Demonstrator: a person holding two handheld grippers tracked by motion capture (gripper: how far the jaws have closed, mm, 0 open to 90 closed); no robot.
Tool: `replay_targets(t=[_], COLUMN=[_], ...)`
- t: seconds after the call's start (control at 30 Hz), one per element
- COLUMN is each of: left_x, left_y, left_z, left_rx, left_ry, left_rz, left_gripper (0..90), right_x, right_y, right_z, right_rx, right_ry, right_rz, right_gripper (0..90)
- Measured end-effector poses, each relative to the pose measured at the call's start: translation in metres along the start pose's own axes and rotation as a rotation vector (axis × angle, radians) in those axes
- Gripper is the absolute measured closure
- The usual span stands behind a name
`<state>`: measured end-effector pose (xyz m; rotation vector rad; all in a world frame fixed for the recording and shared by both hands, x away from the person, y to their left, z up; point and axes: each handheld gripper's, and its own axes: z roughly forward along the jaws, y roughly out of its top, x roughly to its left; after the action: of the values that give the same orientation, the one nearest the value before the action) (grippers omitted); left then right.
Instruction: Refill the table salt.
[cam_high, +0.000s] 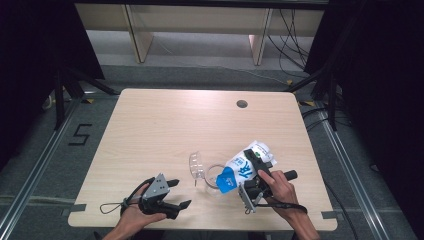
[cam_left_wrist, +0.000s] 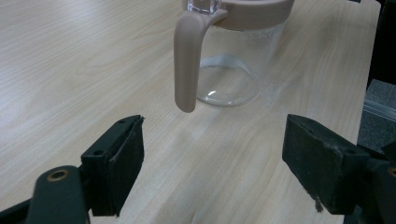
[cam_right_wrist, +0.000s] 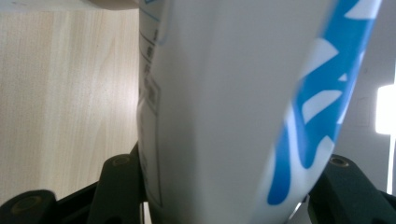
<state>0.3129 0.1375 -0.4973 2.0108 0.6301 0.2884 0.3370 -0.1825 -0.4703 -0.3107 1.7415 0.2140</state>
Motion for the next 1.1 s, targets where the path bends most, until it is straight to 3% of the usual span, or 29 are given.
replay_targets(t=[0.03,0.07,0.1,0.13,0.2,0.23,0.3,0.33,0.4,0.53,0.8,0.83,0.97,1.1], left_x=[-0.0005,-0.0021,0.0015,-0.0005,-0.0020,0.0001,0.0002,0.0002,0.0004,0.0002,0.0003,-0.0006,0.0009,0.0010], left_y=[0.0001,-0.0007,0.0002,-0.0001,-0.0006,0.0000,-0.0003,-0.0003,-0.0002,-0.0005,-0.0007,-0.0012,-0.0008,-0.0008], left_z=[0.0003,0.0012,-0.0007,-0.0003,0.0002,-0.0001,0.0000,-0.0001,-0.0003,-0.0010,-0.0015,-0.0013,-0.0015,-0.0016], left_rx=[0.003,-0.001,0.030,0.016,0.005,0.005,0.002,0.002,0.006,0.009,0.005,0.003,0.004,0.003], left_ry=[0.001,-0.002,0.002,0.007,0.002,-0.002,-0.004,-0.004,-0.008,-0.003,-0.002,-0.001,-0.005,-0.004], left_rz=[0.003,-0.022,0.035,0.012,-0.022,0.008,0.004,0.005,0.008,0.003,0.003,-0.016,0.006,0.006], left_gripper=[20.6,20.6,20.6,20.6,20.6,20.6,20.6,20.6,20.6,20.6,20.6,20.6,20.6,20.6], right_x=[-0.0008,0.0024,0.0041,0.0043,0.0025,0.0018,0.0010,0.0028,0.0005,0.0031,0.0019,0.0022,0.0036,0.0018], right_y=[0.0007,0.0001,0.0003,0.0005,0.0006,0.0009,0.0009,0.0006,0.0005,0.0006,0.0005,0.0006,0.0003,0.0004], right_z=[-0.0009,-0.0004,-0.0012,-0.0014,0.0006,0.0001,-0.0002,0.0004,0.0007,0.0000,0.0003,0.0000,-0.0008,0.0004], right_rx=[0.006,0.004,0.019,0.022,-0.002,0.010,0.008,0.005,-0.003,0.016,0.018,0.023,0.038,0.019], right_ry=[-0.004,0.000,0.010,0.011,-0.002,0.007,0.000,0.008,-0.007,0.004,-0.002,-0.001,-0.001,-0.001], right_rz=[-0.012,0.028,0.048,0.054,0.022,0.005,-0.001,0.019,-0.009,0.017,-0.004,0.000,0.024,-0.006], right_gripper=[48.1,48.1,48.2,48.2,48.3,48.3,48.4,48.4,48.4,48.4,48.5,48.5,48.6,48.6])
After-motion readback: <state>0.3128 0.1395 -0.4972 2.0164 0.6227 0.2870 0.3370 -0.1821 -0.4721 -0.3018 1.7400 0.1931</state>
